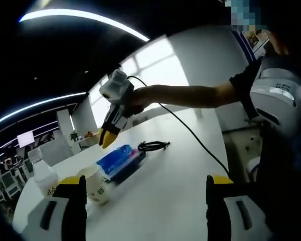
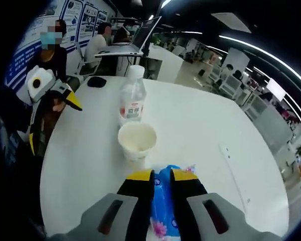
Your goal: Arrange the tabletop items into an orderly group along one side of the table until the central work area is clear of visible clutter.
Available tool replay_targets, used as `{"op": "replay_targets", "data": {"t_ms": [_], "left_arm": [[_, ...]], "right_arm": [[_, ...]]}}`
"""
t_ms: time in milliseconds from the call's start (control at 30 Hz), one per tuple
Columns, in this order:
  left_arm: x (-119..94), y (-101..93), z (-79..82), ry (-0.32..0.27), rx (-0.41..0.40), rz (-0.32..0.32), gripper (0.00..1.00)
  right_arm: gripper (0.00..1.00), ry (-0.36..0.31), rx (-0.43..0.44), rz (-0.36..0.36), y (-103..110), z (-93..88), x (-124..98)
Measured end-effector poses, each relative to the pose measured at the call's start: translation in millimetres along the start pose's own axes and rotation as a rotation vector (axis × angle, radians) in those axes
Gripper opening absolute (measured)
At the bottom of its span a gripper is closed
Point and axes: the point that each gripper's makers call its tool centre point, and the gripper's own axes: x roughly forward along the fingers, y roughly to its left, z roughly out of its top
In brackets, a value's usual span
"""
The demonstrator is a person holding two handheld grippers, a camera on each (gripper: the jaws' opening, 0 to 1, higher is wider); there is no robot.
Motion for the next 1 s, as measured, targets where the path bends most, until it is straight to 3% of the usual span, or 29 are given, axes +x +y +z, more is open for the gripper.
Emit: {"op": "replay_targets", "data": {"t_ms": [233, 667, 1000], "left_arm": [[10, -5.3, 11.8, -0.026, 0.012, -0.025, 0.99], [16, -8.4, 14.1, -0.033, 0.004, -0.032, 0.98], [40, -19.7, 21.1, -0.024, 0.007, -0.084, 0.98]], "right_arm": [[0.11, -0.014, 0.028, -0.018, -5, -9.9, -12], [0.11, -0.042, 0.058, -0.036, -7, -27.6, -32], [0.12, -0.049, 0.092, -0.052, -5, -53.8, -49]]}}
